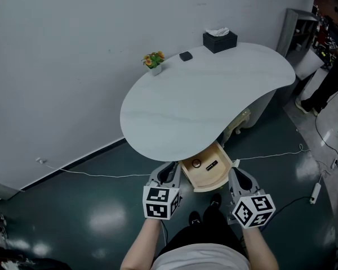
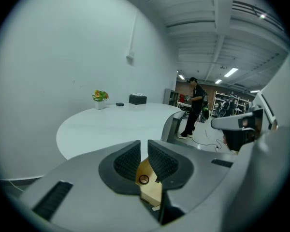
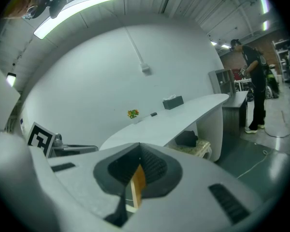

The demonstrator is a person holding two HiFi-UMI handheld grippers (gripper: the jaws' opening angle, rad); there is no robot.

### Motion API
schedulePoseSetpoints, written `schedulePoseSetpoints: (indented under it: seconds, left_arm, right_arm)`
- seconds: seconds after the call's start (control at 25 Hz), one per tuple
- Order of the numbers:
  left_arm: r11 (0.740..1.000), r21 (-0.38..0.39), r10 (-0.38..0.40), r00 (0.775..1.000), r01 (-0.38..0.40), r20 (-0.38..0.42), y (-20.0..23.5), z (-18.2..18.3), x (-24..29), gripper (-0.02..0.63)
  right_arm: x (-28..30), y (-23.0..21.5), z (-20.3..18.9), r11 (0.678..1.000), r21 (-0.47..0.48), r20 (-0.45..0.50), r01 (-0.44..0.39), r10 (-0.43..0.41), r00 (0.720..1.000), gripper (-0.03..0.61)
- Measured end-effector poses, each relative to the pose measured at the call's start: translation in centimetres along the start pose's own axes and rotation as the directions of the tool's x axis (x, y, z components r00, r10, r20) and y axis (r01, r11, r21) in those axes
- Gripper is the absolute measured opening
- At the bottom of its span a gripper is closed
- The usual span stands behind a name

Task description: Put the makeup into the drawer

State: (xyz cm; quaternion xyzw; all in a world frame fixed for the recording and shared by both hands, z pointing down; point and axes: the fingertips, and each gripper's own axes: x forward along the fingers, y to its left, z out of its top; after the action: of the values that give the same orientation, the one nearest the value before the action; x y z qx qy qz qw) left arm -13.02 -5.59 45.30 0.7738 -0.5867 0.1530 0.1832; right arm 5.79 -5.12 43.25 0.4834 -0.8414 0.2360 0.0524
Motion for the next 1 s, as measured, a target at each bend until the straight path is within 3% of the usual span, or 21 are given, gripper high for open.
schedulePoseSetpoints:
  seconds: [1.0]
  left_arm:
    - [0.998,-0.048,0.051,0.997,-0.048,0.066,1.9,0.6,-2.9,0.041]
  right_arm:
    - [-0.5,0.5,-0.3,0.999,-0.023,-0.014,0.025,-0.025,1.000,0.002]
